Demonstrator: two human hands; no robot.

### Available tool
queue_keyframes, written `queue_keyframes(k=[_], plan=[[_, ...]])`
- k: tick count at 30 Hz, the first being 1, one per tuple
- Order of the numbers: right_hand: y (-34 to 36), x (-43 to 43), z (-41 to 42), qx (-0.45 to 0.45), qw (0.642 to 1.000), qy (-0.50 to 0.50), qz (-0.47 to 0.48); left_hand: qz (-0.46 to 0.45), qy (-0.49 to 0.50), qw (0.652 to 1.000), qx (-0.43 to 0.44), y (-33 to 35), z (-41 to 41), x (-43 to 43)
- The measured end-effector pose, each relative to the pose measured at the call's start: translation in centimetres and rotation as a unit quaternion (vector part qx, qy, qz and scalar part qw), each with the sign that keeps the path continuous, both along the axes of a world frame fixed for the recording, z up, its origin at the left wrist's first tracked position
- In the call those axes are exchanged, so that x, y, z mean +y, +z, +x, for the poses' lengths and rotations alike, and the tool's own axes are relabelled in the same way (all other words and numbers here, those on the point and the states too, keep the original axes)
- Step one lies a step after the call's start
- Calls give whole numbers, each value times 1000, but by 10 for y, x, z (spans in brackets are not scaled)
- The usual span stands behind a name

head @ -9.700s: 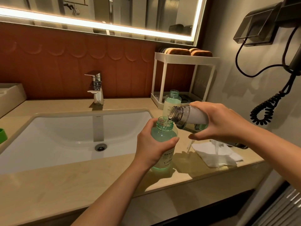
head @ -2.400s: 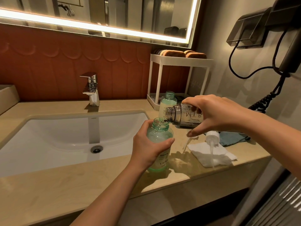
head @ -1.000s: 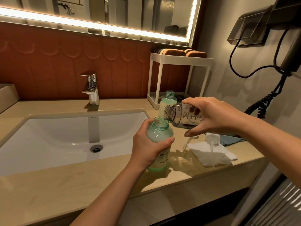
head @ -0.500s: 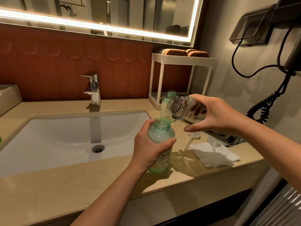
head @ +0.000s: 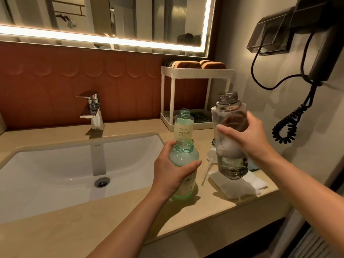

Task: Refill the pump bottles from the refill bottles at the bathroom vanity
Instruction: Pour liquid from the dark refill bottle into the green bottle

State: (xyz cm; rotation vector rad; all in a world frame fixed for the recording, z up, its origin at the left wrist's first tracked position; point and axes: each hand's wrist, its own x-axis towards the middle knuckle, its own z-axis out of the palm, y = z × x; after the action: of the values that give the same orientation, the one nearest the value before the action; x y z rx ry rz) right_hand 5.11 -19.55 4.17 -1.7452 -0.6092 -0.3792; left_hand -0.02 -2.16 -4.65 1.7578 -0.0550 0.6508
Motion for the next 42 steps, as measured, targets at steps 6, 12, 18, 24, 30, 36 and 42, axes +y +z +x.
queue_keyframes(k=[6, 12, 18, 24, 30, 36, 42], plan=[[-9, -4, 8, -8, 998, -24, 60, 8, 0, 1000, 2, 2, 28, -8], [-18, -8, 26, -3, 994, -57, 90, 5, -9, 1000, 6, 3, 62, -13], [-23, -8, 47, 17, 990, -77, 119, -5, -23, 1000, 11, 1, 97, -19], [-22, -4, 63, 23, 987, -89, 131, 5, -32, 999, 10, 0, 125, -25], [-21, -1, 67, 26, 986, -83, 142, 98, 48, 994, 14, -6, 151, -27], [-22, 1, 68, 22, 987, -82, 139, 202, 128, 971, 18, -7, 159, -29], [-17, -1, 70, 16, 987, -77, 140, 135, 209, 968, -32, 10, 163, -21]])
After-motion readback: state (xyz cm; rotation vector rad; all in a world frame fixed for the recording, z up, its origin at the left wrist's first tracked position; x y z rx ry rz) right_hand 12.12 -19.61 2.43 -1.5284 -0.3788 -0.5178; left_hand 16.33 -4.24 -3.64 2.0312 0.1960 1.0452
